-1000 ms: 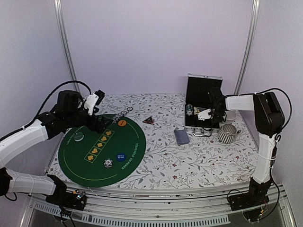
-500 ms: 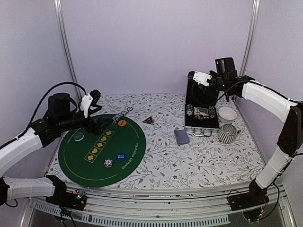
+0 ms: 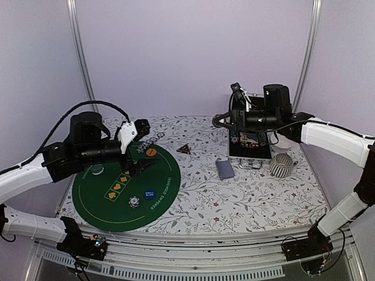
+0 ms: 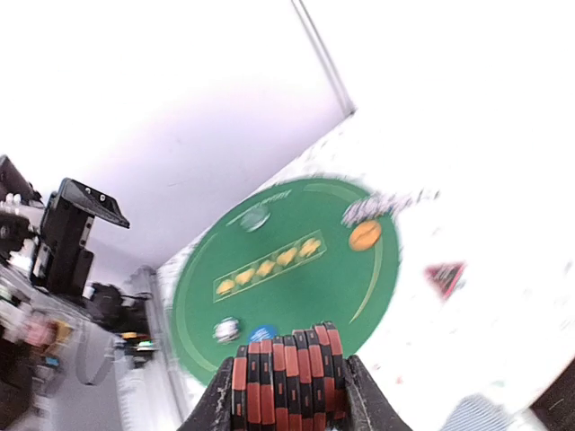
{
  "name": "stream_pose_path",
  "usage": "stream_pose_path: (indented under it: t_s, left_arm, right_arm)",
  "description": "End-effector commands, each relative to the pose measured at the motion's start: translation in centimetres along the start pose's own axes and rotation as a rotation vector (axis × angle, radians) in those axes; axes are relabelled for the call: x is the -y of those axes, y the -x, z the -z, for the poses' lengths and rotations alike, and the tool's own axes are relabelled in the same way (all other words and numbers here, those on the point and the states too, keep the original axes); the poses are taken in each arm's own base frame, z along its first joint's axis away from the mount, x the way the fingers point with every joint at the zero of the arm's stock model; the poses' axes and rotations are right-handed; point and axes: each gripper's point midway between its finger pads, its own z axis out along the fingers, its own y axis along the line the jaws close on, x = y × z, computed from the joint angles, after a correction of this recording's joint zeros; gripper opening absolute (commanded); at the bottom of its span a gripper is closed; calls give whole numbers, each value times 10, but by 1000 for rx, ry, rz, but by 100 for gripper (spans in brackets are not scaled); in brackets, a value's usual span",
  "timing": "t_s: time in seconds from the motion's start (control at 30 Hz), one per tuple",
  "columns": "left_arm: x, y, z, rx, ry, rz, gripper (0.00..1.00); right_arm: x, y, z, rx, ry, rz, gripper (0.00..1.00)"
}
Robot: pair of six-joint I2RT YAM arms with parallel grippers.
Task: Distribute texas hold em gaming equipment
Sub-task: Pass from the right arm to the left
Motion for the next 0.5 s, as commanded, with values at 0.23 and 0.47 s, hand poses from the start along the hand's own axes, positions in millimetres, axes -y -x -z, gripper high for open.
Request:
stream_pose_path:
  t_s: [0.23,0.47]
  left_arm:
    - [45,7,-64,-129,-31,-240,98]
    - [70,3,-84,-129,-157,-234,94]
  right_arm:
    - [-72,-73,-36,-200,282,-437,2]
    - [-94,-104,-53,-296,343,-465,2]
